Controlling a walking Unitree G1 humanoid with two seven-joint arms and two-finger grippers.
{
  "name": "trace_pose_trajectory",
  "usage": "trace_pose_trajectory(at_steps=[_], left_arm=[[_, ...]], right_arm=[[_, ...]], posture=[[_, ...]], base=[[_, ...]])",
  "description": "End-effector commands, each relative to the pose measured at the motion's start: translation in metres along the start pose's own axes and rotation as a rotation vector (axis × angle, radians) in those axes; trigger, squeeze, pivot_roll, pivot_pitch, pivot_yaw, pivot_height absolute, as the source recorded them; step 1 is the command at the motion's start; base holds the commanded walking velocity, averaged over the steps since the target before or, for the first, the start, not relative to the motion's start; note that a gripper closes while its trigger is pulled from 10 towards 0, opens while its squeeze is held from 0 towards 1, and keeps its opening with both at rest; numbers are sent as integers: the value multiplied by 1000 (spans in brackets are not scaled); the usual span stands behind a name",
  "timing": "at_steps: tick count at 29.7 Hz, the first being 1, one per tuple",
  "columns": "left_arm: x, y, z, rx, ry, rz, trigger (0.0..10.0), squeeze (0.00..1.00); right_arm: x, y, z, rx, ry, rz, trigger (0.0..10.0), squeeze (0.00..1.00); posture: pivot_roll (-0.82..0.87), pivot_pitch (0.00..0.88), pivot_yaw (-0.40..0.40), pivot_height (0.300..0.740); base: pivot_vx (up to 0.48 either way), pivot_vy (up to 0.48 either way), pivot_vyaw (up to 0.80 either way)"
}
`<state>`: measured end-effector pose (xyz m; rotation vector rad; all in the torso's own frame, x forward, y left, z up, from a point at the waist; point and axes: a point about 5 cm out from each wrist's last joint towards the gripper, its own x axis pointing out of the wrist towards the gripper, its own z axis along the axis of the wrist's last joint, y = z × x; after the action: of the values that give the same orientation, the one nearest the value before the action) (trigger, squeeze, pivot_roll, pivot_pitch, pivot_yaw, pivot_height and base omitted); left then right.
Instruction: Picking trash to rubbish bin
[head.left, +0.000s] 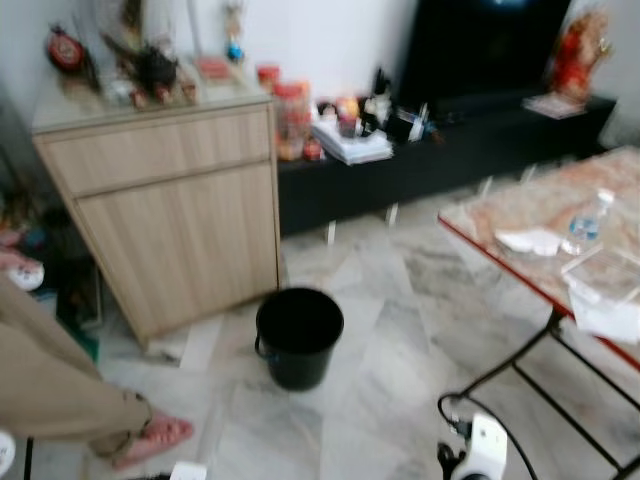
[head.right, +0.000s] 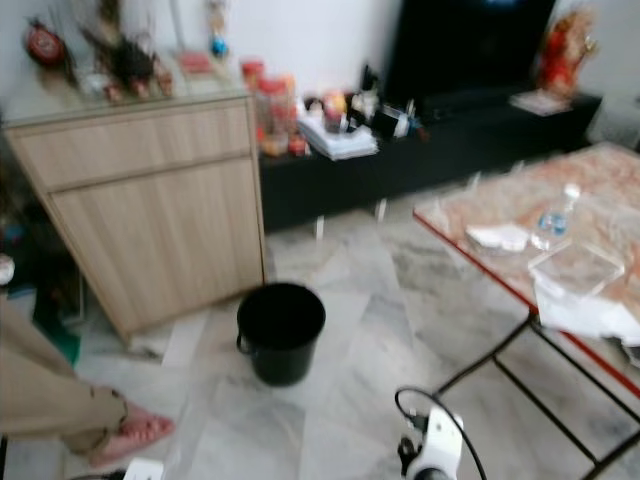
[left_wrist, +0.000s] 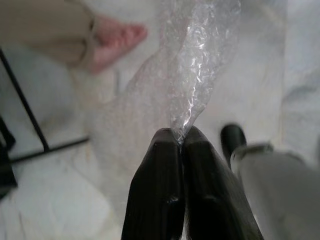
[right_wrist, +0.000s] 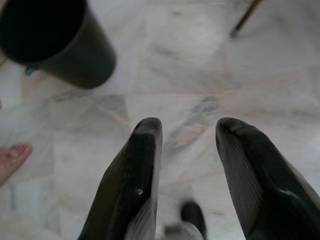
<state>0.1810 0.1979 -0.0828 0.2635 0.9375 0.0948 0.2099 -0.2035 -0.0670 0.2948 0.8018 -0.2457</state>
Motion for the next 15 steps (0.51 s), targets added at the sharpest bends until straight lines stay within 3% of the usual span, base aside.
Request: trace_pose_trajectory(at_steps=[1,13,15], left_arm=[[-1,-6,-1,-2,1,-16,10000,0],[-1,-6,-2,5,2,-19,10000,0],[-1,-6,-2,6,2,-20,10000,0]], right_arm=[[-1,-10,1,6,0,-29,10000,0],[-1,-9,0,-23,4,-19,10000,0],[-1,-9,0,-26,3,-19,10000,0]], posture=[[-21,8,-41,740],[-19,0,-41,740],[-18,0,-40,740]], base=[[352,0,0],[350,0,0],[352,0,619]])
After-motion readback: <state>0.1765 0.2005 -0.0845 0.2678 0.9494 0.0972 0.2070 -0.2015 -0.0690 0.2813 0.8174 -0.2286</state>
